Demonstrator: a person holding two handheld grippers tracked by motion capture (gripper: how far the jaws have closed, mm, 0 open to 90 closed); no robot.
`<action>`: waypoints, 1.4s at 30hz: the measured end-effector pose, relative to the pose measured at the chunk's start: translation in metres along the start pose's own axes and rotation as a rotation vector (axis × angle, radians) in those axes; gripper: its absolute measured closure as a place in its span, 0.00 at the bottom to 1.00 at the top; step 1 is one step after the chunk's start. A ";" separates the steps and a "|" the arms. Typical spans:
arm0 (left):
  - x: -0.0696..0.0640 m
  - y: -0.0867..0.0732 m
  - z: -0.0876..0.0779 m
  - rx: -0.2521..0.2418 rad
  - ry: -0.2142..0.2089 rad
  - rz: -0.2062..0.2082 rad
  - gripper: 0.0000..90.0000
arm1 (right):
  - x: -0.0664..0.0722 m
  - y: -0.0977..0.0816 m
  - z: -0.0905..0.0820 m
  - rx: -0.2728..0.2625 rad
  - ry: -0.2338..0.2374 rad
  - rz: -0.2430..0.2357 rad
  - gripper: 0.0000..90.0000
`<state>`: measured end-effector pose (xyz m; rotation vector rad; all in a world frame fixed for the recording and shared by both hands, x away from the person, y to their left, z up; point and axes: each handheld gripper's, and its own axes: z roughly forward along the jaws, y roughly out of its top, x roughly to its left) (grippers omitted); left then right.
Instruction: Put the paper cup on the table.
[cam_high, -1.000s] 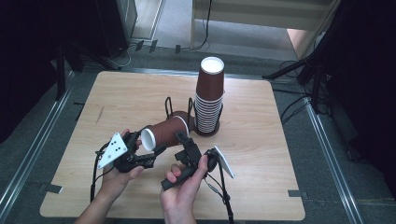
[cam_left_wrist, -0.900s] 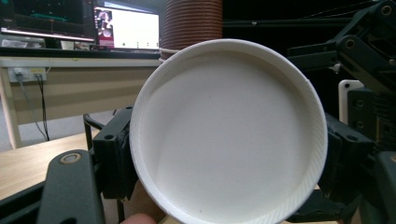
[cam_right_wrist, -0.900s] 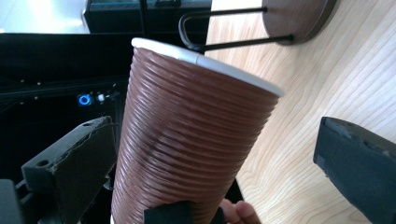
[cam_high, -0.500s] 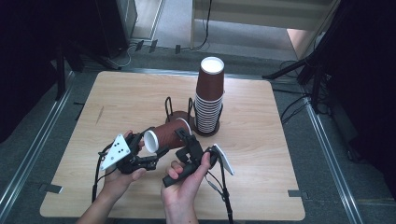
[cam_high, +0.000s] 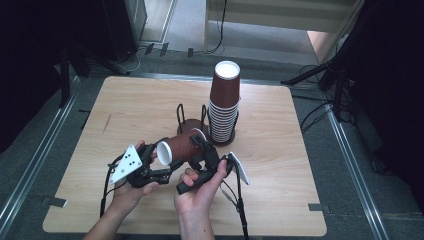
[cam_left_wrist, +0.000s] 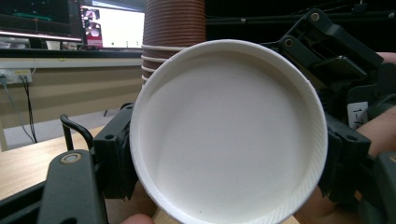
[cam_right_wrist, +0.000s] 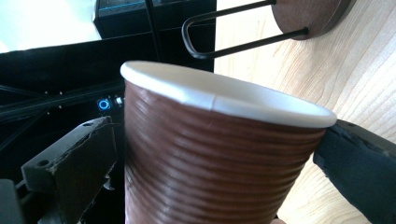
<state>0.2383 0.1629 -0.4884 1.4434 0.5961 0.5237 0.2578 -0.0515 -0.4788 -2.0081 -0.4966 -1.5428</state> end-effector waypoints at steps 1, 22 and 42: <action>0.000 0.000 0.000 0.002 -0.004 0.004 0.26 | -0.001 0.001 0.001 0.006 0.005 0.007 0.00; -0.003 0.000 0.002 0.008 -0.027 0.000 0.26 | -0.009 0.008 0.008 0.059 0.048 0.043 0.00; 0.002 0.002 -0.005 0.042 -0.023 -0.099 0.13 | -0.012 0.007 0.013 0.069 0.034 0.058 0.10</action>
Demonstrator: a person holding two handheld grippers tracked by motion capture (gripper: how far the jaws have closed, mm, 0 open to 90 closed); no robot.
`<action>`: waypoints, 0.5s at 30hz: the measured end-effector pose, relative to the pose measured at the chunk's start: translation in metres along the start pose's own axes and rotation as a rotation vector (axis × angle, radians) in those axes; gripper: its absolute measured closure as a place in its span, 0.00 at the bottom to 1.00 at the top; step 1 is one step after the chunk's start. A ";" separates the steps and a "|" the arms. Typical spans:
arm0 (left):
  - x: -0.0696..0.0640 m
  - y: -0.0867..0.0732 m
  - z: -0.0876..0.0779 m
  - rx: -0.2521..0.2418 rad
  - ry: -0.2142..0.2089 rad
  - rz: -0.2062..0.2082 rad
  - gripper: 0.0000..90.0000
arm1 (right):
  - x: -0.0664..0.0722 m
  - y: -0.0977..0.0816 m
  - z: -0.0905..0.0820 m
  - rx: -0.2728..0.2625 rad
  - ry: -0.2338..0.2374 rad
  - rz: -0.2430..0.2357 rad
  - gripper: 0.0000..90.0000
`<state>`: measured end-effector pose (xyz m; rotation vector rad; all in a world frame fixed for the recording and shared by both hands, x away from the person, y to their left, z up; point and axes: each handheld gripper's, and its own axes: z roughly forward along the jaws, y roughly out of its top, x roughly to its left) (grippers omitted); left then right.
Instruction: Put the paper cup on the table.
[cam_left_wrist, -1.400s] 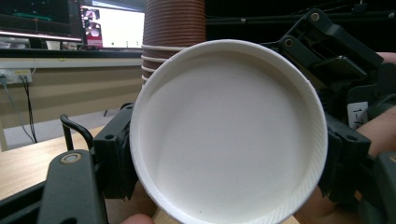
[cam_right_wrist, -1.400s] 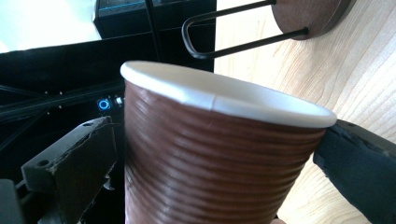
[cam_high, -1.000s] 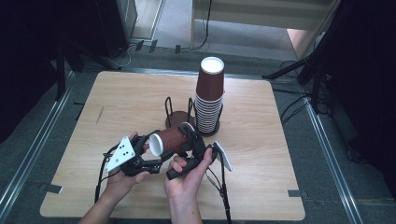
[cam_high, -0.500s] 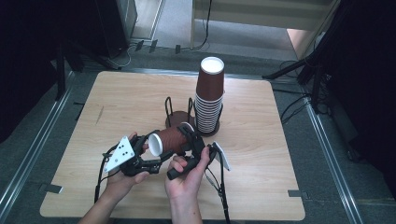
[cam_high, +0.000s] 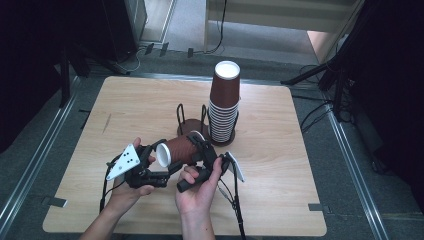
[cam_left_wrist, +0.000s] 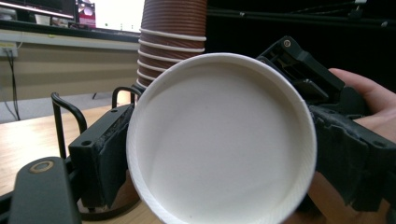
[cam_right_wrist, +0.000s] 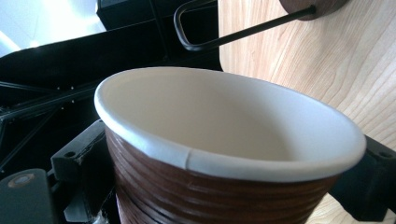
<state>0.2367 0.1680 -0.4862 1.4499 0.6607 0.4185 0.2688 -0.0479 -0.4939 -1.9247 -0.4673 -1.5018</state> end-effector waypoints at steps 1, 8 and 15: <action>0.000 0.000 -0.001 0.002 0.000 -0.005 0.10 | 0.000 0.000 0.000 -0.008 -0.002 -0.003 0.10; 0.001 0.003 -0.004 0.008 0.032 -0.034 0.00 | 0.002 0.004 -0.002 -0.033 0.002 -0.028 0.10; 0.000 0.003 -0.006 0.020 0.064 -0.056 0.00 | 0.006 0.004 -0.003 -0.068 -0.011 -0.067 0.10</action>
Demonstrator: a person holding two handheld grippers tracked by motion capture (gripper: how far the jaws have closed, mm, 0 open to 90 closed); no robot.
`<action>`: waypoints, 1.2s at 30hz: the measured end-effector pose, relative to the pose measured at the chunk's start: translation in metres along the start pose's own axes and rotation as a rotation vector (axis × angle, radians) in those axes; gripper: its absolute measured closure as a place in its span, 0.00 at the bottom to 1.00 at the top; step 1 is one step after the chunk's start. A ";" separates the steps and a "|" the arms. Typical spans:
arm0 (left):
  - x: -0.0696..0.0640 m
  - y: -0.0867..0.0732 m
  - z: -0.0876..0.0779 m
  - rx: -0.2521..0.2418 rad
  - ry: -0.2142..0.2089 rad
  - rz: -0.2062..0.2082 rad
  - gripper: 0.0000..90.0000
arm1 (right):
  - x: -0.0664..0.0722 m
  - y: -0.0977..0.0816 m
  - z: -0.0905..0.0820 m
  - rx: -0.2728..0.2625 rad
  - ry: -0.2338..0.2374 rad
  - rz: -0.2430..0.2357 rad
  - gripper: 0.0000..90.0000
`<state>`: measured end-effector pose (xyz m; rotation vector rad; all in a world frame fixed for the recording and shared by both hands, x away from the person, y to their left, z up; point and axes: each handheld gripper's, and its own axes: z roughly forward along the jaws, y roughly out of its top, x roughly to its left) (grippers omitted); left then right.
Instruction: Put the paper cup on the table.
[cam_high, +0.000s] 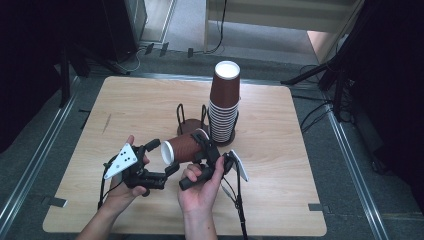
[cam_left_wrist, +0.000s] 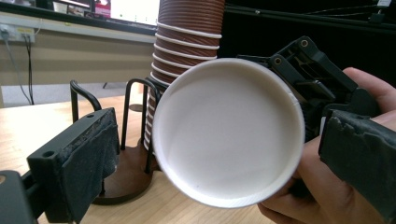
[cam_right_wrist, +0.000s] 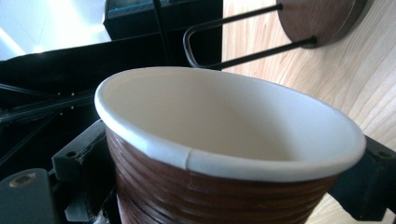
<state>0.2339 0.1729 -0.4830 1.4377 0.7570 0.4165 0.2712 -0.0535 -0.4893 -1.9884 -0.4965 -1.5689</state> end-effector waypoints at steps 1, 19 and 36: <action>0.000 0.000 -0.001 0.002 0.002 -0.002 0.00 | 0.001 0.000 0.001 -0.008 -0.002 -0.013 0.10; 0.019 -0.004 -0.014 0.032 0.084 -0.016 0.00 | 0.015 0.005 -0.004 -0.100 -0.022 -0.180 0.11; 0.040 -0.015 -0.032 0.049 0.179 -0.039 0.00 | 0.025 0.018 -0.016 -0.178 -0.067 -0.381 0.11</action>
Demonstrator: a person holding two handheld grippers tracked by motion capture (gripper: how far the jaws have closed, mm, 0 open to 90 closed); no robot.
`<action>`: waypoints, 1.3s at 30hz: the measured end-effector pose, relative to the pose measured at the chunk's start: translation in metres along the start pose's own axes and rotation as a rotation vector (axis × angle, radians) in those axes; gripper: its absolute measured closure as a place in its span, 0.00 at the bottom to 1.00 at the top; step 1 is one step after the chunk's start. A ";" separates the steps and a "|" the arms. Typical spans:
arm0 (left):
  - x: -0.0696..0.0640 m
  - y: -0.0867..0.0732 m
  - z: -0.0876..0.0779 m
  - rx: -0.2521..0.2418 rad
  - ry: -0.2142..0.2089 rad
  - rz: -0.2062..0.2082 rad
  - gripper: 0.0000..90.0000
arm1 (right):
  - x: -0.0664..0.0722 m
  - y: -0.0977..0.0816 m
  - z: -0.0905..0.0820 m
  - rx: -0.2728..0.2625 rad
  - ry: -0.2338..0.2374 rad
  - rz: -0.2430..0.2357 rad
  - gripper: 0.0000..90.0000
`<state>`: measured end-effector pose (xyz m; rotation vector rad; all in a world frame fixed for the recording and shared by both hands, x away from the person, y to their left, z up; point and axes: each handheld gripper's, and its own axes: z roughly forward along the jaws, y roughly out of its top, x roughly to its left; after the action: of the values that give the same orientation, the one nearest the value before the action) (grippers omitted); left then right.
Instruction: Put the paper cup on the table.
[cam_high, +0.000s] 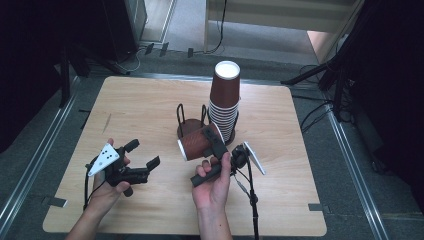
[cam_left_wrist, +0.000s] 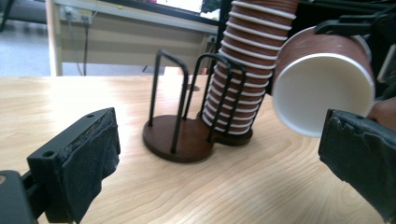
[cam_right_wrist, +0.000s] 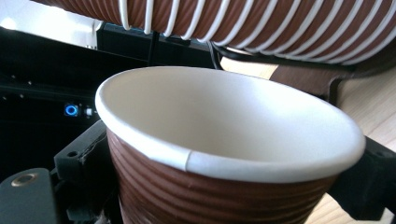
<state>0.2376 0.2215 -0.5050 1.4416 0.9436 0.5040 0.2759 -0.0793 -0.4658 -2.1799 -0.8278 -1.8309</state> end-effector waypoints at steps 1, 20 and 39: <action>0.001 -0.001 -0.001 0.004 0.005 0.001 0.00 | 0.000 0.001 0.000 0.001 -0.002 -0.013 0.11; 0.022 -0.014 -0.019 0.014 0.093 -0.020 0.00 | -0.001 0.018 -0.010 -0.083 -0.071 -0.315 0.11; 0.039 -0.027 -0.038 0.040 0.161 -0.030 0.00 | 0.002 0.039 -0.021 -0.125 -0.105 -0.631 0.12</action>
<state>0.2227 0.2720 -0.5354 1.4362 1.1067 0.5881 0.2782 -0.1211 -0.4510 -2.2735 -1.6123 -2.0776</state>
